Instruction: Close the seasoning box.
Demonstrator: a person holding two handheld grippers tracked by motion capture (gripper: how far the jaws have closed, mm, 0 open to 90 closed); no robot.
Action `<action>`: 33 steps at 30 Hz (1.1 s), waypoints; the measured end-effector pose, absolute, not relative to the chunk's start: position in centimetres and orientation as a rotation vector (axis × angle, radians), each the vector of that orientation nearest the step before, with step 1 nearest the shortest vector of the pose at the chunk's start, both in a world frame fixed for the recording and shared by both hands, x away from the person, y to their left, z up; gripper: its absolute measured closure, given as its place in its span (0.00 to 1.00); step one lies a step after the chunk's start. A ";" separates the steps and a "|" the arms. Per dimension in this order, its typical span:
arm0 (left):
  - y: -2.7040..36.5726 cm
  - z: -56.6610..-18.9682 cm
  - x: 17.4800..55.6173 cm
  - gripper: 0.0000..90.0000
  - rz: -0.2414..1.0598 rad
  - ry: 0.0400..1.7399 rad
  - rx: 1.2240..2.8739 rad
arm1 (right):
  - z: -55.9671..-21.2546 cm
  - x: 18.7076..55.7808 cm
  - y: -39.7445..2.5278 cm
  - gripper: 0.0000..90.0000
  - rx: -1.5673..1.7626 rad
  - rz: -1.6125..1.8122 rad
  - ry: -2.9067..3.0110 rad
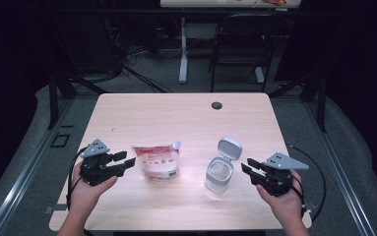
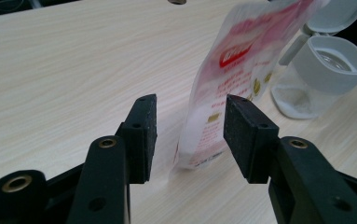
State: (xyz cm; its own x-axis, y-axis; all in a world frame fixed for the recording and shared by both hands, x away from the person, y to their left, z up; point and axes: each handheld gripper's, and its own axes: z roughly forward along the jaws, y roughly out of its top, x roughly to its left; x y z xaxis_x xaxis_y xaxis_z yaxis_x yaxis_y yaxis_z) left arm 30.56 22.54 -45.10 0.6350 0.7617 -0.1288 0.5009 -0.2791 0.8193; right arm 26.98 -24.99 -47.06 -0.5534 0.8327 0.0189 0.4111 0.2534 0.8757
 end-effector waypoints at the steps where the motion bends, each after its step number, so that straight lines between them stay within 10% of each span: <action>1: 22.4 -44.9 30.6 0.60 0.366 0.992 1.939 | -46.8 27.0 -24.9 0.75 1.121 1.238 2.081; 33: 21.5 -42.8 32.4 0.73 0.342 0.910 1.990 | -43.1 30.8 -15.0 0.70 0.886 1.344 2.266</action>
State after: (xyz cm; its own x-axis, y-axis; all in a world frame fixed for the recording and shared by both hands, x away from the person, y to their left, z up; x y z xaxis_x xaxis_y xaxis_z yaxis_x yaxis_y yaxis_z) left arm 32.35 21.46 -42.83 0.6918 0.7143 -0.1061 0.4671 -0.3306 0.8201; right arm 30.79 -15.03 -43.08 -0.7387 0.6740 0.0096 0.3318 0.3512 0.8755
